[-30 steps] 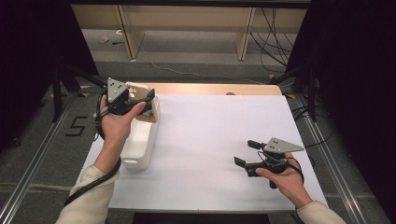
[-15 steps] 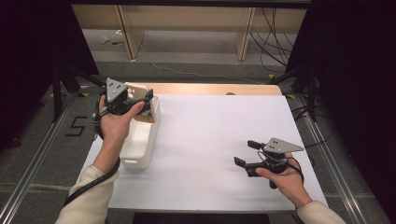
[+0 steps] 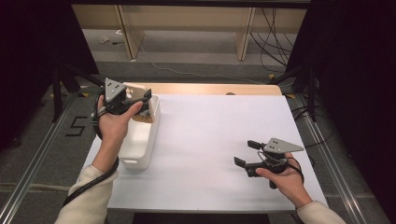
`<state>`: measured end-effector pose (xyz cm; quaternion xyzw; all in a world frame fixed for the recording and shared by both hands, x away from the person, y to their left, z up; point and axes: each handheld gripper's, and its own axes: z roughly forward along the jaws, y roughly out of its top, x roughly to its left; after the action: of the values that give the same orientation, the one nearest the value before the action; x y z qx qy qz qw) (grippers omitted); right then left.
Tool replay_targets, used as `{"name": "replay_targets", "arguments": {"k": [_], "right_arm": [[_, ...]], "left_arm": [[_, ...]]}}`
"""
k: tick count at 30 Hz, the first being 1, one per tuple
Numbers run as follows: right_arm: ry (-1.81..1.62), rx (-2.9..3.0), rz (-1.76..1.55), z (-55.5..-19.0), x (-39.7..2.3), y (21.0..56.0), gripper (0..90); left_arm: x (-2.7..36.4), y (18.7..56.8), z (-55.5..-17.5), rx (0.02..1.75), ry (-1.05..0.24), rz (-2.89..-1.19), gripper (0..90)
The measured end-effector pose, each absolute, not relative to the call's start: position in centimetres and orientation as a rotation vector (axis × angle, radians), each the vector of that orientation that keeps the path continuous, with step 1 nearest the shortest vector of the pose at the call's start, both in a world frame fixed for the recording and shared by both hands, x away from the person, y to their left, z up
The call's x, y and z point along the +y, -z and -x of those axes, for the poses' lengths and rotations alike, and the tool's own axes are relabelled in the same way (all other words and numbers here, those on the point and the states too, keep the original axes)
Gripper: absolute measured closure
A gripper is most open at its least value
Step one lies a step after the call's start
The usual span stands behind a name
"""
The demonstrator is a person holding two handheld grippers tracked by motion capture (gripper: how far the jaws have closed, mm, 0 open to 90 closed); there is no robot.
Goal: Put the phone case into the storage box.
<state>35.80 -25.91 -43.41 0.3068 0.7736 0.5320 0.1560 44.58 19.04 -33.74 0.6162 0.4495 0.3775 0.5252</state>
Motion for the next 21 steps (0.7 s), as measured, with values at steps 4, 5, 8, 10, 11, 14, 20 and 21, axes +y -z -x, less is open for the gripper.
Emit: {"name": "replay_targets", "arguments": {"k": [4, 5, 8, 10, 11, 14, 20, 21], "right_arm": [[-1.523, 2.215, -0.878, -35.80, -25.91, 43.40, 14.6], [-1.524, 2.216, -0.878, -35.79, -25.91, 43.40, 14.6], [-1.523, 2.216, -0.879, -35.79, -25.92, 43.39, 14.6], [-1.524, 2.216, -0.878, -35.79, -25.92, 43.40, 14.6], [-1.524, 2.215, -0.878, -35.80, -25.92, 43.40, 14.7], [-1.523, 2.216, -0.879, -35.79, -25.92, 43.39, 14.6], [-1.524, 2.215, -0.881, -35.81, -25.92, 43.41, 14.6], [-1.524, 2.215, -0.881, -35.81, -25.93, 43.41, 14.6]], "left_arm": [[19.09, 33.77, -44.61, 1.078, -0.904, -1.474, 10.9], [19.12, 33.79, -44.62, 1.079, -0.906, -1.474, 10.9], [19.22, 33.88, -44.67, 1.083, -0.908, -1.477, 10.9], [19.25, 33.93, -44.70, 1.086, -0.908, -1.476, 10.8], [19.27, 33.96, -44.72, 1.087, -0.909, -1.477, 10.9], [19.33, 34.03, -44.78, 1.088, -0.911, -1.482, 10.9], [19.39, 34.14, -44.85, 1.091, -0.914, -1.487, 10.9], [19.35, 34.17, -44.86, 1.091, -0.912, -1.486, 10.9]]}}
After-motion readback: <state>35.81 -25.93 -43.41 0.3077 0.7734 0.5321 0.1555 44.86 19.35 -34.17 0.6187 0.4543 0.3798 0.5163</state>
